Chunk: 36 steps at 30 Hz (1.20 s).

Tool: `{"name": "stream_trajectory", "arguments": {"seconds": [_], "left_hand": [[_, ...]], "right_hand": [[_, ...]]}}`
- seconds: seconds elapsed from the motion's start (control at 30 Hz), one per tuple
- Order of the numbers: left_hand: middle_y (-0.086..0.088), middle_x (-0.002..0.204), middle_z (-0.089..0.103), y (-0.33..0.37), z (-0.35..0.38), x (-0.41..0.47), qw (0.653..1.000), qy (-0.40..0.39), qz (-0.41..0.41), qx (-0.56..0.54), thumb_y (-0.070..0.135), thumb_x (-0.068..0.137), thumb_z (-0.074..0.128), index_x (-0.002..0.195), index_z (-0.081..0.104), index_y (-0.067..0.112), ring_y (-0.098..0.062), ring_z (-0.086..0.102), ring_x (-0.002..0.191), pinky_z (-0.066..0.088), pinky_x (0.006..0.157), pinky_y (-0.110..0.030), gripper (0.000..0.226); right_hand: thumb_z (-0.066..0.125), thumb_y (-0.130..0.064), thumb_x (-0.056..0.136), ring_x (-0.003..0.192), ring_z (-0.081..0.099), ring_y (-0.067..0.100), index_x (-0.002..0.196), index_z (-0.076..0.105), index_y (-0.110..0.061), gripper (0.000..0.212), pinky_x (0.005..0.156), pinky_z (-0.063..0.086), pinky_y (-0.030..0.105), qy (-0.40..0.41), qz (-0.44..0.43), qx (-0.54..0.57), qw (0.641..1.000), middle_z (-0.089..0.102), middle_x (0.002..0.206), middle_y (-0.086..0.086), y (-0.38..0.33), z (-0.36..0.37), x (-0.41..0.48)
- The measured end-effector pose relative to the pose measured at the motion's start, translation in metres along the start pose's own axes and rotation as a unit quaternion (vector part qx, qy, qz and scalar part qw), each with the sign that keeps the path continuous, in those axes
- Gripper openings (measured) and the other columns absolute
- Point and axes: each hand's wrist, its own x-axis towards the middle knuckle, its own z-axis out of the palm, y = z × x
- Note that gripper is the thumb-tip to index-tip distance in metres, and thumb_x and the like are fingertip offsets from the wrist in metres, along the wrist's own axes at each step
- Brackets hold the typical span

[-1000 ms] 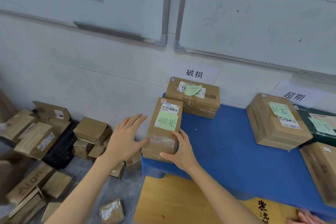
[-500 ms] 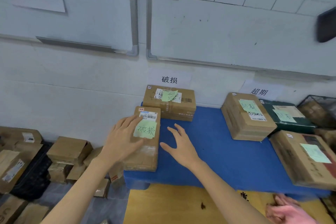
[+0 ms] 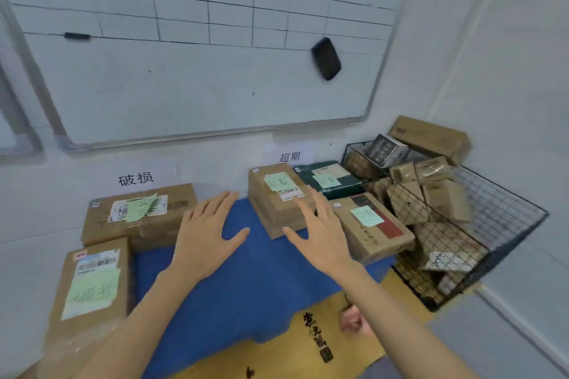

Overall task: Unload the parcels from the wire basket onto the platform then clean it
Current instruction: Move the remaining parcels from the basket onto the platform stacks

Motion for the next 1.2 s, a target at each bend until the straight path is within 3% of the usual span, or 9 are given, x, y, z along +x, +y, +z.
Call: {"name": "stream_trajectory", "arguments": {"seconds": [0.17, 0.3, 0.47, 0.7, 0.83, 1.0, 1.2], "left_hand": [[0.005, 0.151, 0.044, 0.098, 0.029, 0.026, 0.998, -0.006, 0.062, -0.023, 0.07, 0.081, 0.03, 0.148, 0.042, 0.027, -0.021, 0.042, 0.133, 0.034, 0.104, -0.04, 0.08], [0.007, 0.157, 0.034, 0.182, 0.051, 0.035, 0.995, -0.015, 0.093, -0.029, 0.074, 0.078, 0.021, 0.152, 0.031, 0.032, -0.022, 0.032, 0.143, 0.029, 0.11, -0.043, 0.086], [0.007, 0.161, 0.026, 0.296, 0.073, 0.04, 0.991, -0.009, 0.128, -0.033, 0.075, 0.074, 0.017, 0.155, 0.024, 0.034, -0.021, 0.023, 0.147, 0.023, 0.115, -0.042, 0.091], [0.007, 0.16, 0.027, 0.43, 0.101, 0.045, 0.983, 0.015, 0.17, -0.064, 0.076, 0.08, 0.026, 0.154, 0.026, 0.033, -0.02, 0.024, 0.144, 0.025, 0.114, -0.043, 0.086], [0.005, 0.161, 0.025, 0.486, 0.107, 0.051, 0.978, 0.02, 0.197, -0.068, 0.078, 0.078, 0.025, 0.155, 0.023, 0.032, -0.021, 0.022, 0.146, 0.025, 0.116, -0.045, 0.089], [0.005, 0.16, 0.026, 0.531, 0.112, 0.071, 0.974, 0.028, 0.217, -0.063, 0.078, 0.076, 0.025, 0.155, 0.023, 0.031, -0.022, 0.024, 0.145, 0.022, 0.116, -0.045, 0.092], [0.005, 0.162, 0.02, 0.573, 0.137, 0.113, 0.97, 0.023, 0.236, -0.053, 0.078, 0.079, 0.03, 0.156, 0.019, 0.031, -0.021, 0.021, 0.147, 0.021, 0.117, -0.047, 0.09]], "right_hand": [[0.032, -0.069, 0.086, 0.152, 0.007, 0.026, 0.152, 0.034, -0.029, 0.077, 0.119, 0.025, 0.045, 0.013, 0.07, -0.041, 0.997, 0.012, 0.164, 0.004, 0.081, -0.064, -0.036], [0.05, -0.058, 0.093, 0.151, 0.01, 0.026, 0.153, 0.031, -0.028, 0.07, 0.118, 0.026, 0.045, 0.032, 0.092, -0.077, 0.992, 0.013, 0.164, 0.003, 0.148, -0.111, -0.071], [0.037, -0.068, 0.091, 0.152, 0.003, 0.023, 0.155, 0.025, -0.029, 0.076, 0.12, 0.02, 0.045, 0.038, 0.129, -0.112, 0.985, 0.009, 0.165, 0.001, 0.23, -0.175, -0.122], [0.044, -0.065, 0.094, 0.153, -0.001, 0.021, 0.157, 0.016, -0.031, 0.077, 0.123, 0.017, 0.044, 0.037, 0.195, -0.128, 0.972, 0.002, 0.166, 0.0, 0.329, -0.255, -0.183], [0.031, -0.075, 0.083, 0.153, 0.002, 0.023, 0.157, 0.018, -0.028, 0.089, 0.122, 0.018, 0.048, 0.056, 0.223, -0.115, 0.966, 0.006, 0.166, 0.003, 0.367, -0.288, -0.208], [0.052, -0.061, 0.092, 0.152, 0.01, 0.024, 0.156, 0.021, -0.025, 0.08, 0.121, 0.021, 0.046, 0.097, 0.249, -0.092, 0.959, 0.014, 0.165, 0.005, 0.414, -0.308, -0.218], [0.055, -0.056, 0.093, 0.152, 0.009, 0.022, 0.157, 0.017, -0.026, 0.081, 0.121, 0.021, 0.043, 0.11, 0.255, -0.088, 0.957, 0.014, 0.164, 0.003, 0.461, -0.328, -0.207]]}}
